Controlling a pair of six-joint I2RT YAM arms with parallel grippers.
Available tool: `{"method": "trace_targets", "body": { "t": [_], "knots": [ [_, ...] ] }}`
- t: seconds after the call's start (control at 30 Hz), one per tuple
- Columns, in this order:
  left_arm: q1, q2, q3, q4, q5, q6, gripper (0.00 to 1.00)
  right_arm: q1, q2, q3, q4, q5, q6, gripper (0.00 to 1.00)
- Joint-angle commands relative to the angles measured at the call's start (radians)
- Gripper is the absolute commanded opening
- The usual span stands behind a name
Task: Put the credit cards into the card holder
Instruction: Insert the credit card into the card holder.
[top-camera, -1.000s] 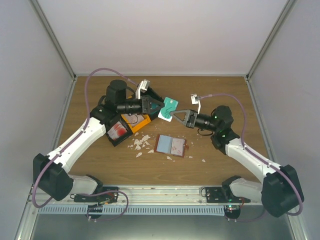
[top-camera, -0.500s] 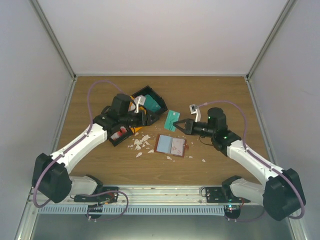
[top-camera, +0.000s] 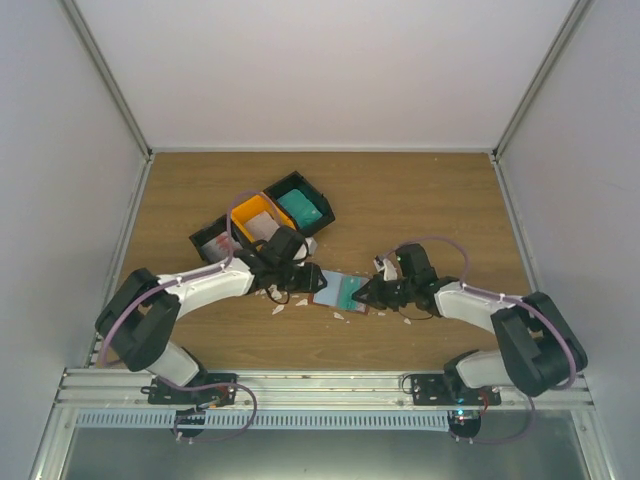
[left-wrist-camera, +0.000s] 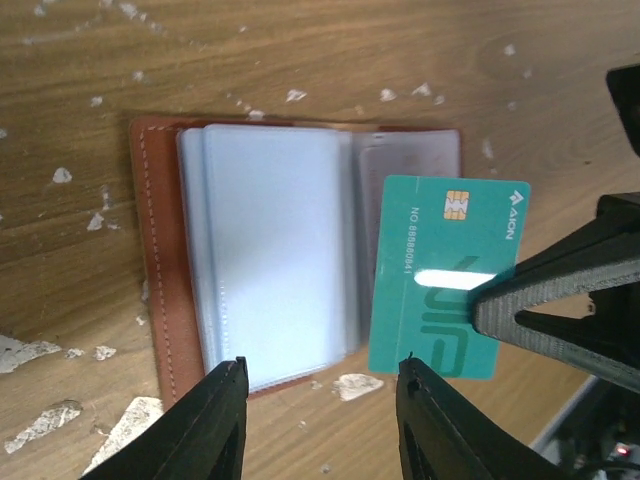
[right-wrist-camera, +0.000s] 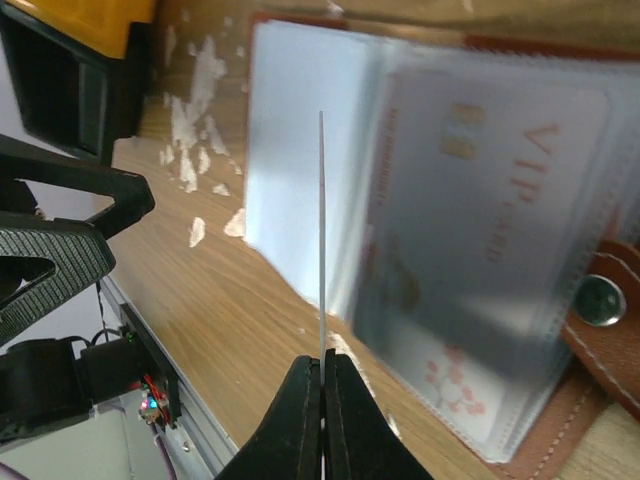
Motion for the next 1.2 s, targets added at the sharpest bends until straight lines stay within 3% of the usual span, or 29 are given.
{"method": "trace_targets", "body": {
  "t": [0.0, 0.47, 0.93, 1.17],
  "knots": [
    [-0.022, 0.043, -0.013, 0.081, -0.088, -0.007, 0.42, -0.003, 0.046, -0.040, 0.108, -0.020, 0.058, 0.01],
    [-0.035, 0.141, -0.001, 0.052, -0.176, 0.009, 0.38, -0.028, 0.112, -0.059, 0.209, -0.061, 0.103, 0.01],
    [-0.044, 0.210, 0.048, 0.020, -0.239, 0.069, 0.44, -0.034, 0.169, -0.071, 0.265, -0.052, 0.161, 0.00],
    [-0.062, 0.230, 0.037, 0.006, -0.230, 0.057, 0.30, -0.036, 0.173, -0.105, 0.294, -0.028, 0.208, 0.00]
  ]
}}
